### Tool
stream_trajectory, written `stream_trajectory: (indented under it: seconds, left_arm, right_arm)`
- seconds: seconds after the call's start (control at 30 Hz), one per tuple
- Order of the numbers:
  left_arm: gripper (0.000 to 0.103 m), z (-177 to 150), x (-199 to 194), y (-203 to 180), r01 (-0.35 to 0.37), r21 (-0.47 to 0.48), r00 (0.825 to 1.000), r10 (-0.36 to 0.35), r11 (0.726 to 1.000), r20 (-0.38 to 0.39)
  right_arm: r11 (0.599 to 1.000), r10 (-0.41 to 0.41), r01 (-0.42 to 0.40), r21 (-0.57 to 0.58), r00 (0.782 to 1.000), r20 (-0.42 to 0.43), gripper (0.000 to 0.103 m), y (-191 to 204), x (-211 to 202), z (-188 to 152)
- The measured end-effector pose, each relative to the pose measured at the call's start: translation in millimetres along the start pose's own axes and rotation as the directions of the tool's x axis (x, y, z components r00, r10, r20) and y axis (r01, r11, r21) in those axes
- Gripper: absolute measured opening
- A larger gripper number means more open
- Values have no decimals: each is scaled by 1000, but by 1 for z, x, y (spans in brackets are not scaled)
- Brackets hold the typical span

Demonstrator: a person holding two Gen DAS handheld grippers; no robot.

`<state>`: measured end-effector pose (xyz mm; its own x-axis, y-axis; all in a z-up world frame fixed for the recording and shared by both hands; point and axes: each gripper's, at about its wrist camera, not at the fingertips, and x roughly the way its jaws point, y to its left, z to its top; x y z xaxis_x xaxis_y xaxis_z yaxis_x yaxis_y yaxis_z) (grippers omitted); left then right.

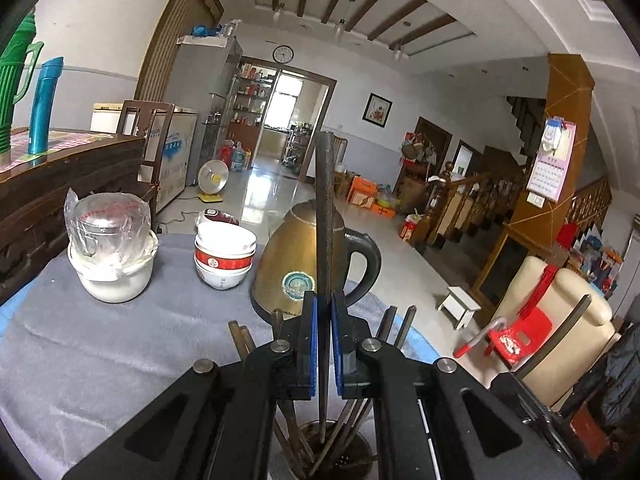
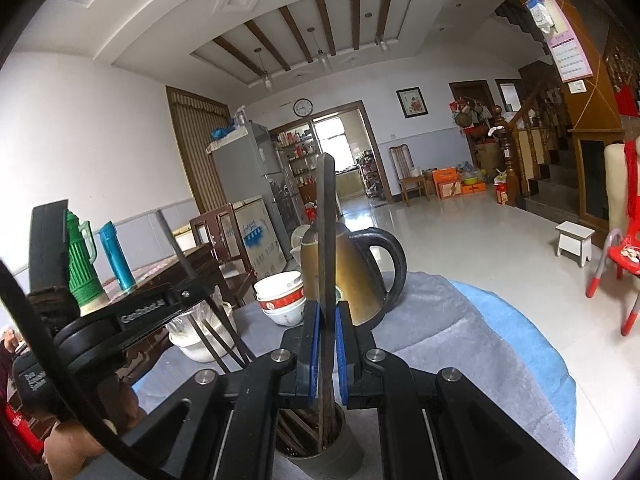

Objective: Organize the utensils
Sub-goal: 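Lower both held chopsticks into the grey metal cup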

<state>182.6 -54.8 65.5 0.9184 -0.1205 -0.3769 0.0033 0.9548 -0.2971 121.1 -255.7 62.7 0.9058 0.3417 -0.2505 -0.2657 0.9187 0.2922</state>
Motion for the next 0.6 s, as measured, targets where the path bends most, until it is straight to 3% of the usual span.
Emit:
stream_trajectory:
  seconds: [0.6]
  left_arm:
    - [7, -20, 25, -4, 8, 32, 995, -5, 999, -103]
  right_arm:
    - [1000, -1, 2, 10, 997, -74, 8, -3, 19, -11]
